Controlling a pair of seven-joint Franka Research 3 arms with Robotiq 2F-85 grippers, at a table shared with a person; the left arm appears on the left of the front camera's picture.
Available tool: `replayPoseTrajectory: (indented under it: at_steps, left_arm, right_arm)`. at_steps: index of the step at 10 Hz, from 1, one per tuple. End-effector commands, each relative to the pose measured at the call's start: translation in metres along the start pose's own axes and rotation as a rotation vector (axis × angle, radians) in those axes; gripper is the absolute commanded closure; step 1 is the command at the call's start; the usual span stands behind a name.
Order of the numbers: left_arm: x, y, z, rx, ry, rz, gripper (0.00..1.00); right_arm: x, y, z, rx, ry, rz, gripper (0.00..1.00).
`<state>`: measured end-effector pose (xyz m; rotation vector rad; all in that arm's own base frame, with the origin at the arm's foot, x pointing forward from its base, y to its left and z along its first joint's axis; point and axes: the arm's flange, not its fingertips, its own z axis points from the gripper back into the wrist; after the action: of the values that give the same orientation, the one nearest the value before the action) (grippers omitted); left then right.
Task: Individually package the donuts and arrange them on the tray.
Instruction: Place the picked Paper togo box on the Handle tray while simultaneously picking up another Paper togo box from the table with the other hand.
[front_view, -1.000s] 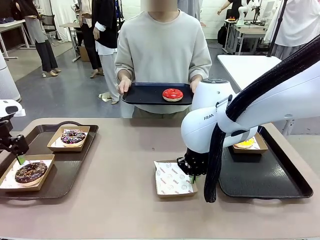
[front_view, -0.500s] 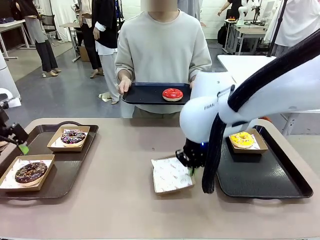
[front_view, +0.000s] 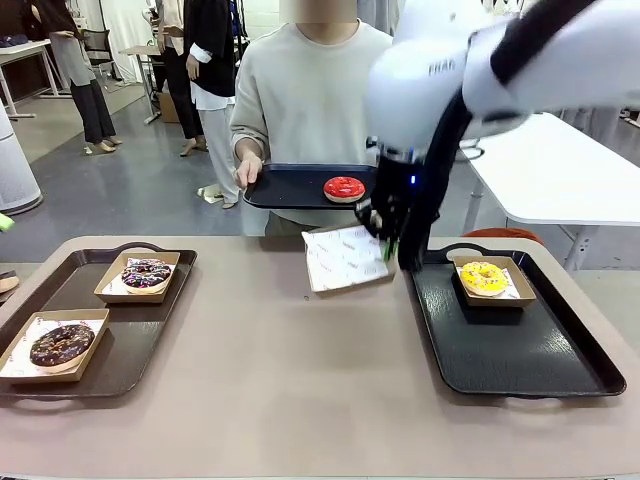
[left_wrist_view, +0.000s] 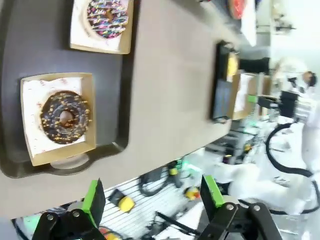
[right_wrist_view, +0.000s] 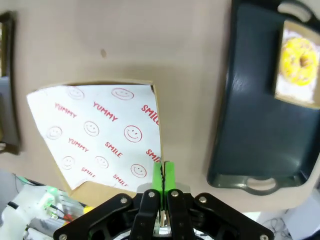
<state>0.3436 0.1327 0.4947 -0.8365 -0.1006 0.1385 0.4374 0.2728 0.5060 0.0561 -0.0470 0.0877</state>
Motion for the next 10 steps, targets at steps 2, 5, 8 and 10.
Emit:
replayPoseTrajectory:
  at_steps: [2, 5, 8, 10]
  left_arm:
    - [0.017, 0.051, 0.017, -0.176, -0.088, 0.033, 0.00]
    - [0.004, 0.108, 0.031, -0.307, -0.129, 0.053, 0.00]
    - [-0.035, 0.168, 0.038, -0.368, -0.083, 0.096, 0.00]
    - [-0.037, 0.170, 0.037, -0.379, -0.082, 0.096, 0.00]
  right_arm:
    - [0.071, 0.015, 0.012, -0.015, 0.036, 0.039, 1.00]
    - [0.115, 0.028, 0.009, 0.020, 0.061, 0.021, 1.00]
    - [0.147, 0.034, -0.020, 0.010, 0.108, -0.019, 1.00]
    - [0.148, 0.034, -0.021, 0.012, 0.107, -0.022, 1.00]
